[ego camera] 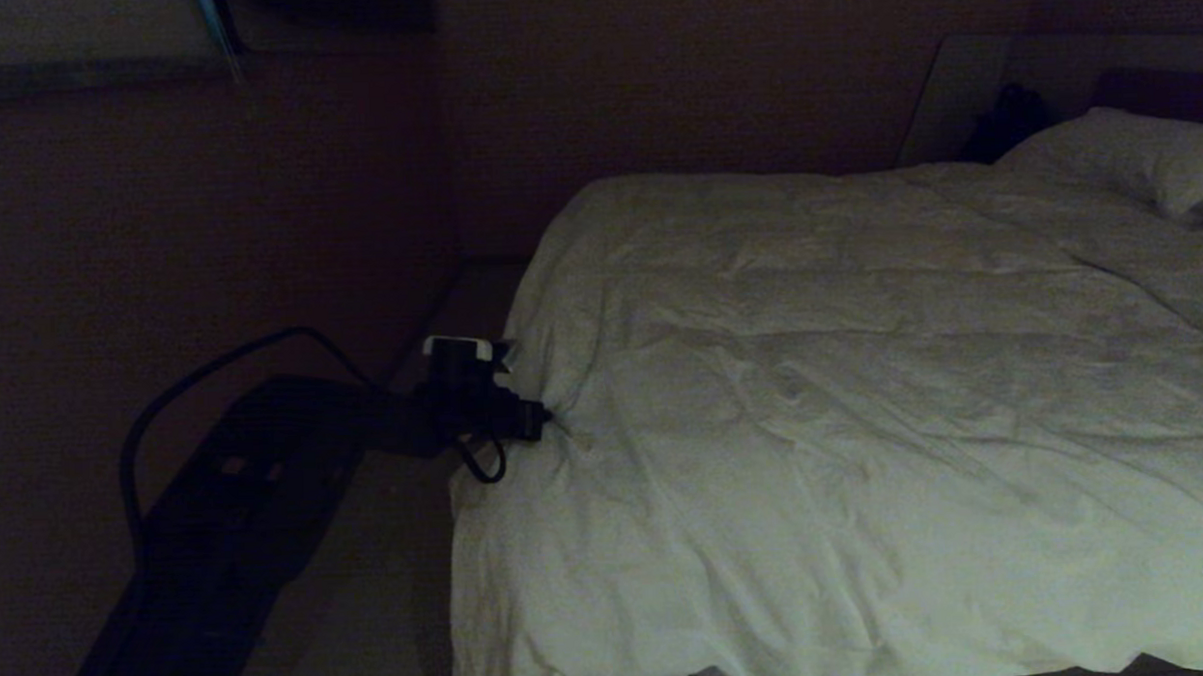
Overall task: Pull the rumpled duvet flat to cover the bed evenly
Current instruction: Flatten the corners of the folded blanket
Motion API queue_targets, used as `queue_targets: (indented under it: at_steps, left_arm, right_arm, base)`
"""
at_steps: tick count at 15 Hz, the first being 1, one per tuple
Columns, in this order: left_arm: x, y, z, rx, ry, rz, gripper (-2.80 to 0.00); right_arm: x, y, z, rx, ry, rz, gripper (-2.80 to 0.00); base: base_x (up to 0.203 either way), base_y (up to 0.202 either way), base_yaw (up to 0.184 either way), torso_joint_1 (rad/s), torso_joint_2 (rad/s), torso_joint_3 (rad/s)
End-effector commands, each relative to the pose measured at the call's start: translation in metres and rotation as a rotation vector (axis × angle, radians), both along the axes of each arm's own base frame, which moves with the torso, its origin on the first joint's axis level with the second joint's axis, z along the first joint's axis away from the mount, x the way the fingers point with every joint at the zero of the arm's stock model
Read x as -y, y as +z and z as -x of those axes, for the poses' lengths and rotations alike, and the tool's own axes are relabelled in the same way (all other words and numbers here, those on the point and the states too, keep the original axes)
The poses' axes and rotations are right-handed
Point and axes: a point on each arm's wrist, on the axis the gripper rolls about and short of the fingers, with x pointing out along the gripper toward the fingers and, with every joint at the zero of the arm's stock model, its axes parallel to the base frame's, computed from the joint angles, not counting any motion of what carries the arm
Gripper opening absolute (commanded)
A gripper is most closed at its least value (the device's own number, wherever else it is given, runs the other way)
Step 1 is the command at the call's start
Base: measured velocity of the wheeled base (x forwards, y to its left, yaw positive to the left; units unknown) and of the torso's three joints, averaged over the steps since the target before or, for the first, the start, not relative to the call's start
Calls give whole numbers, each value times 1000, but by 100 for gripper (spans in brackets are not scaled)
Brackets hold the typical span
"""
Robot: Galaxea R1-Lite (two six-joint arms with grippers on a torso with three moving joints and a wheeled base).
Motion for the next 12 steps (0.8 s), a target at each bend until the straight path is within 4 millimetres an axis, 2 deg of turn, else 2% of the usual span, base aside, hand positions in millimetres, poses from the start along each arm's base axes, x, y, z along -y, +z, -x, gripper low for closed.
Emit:
queue_targets:
  at_steps: [1,5,7,9,12]
  left_arm:
    - [0,21,2,20,10,30,-280]
    - [-3,31,2,31,24,31,-280]
    - [-13,33,0,37,63,22,-280]
    - [-33,32,-4,31,126,4,-280]
    - [-50,28,-8,24,165,-7,-280]
  right_arm:
    - [0,0,0,-1,0,0,-280]
    - [0,0,0,-1,0,0,-280]
    - [0,0,0,-1,0,0,-280]
    - [0,0,0,-1,0,0,-280]
    - [0,0,0,-1,0,0,-280]
  base:
    - [0,0,0,0,0,0]
    - [0,0,0,0,0,0]
    - [0,0,0,0,0,0]
    - [0,0,0,0,0,0]
    - [0,0,0,0,0,0]
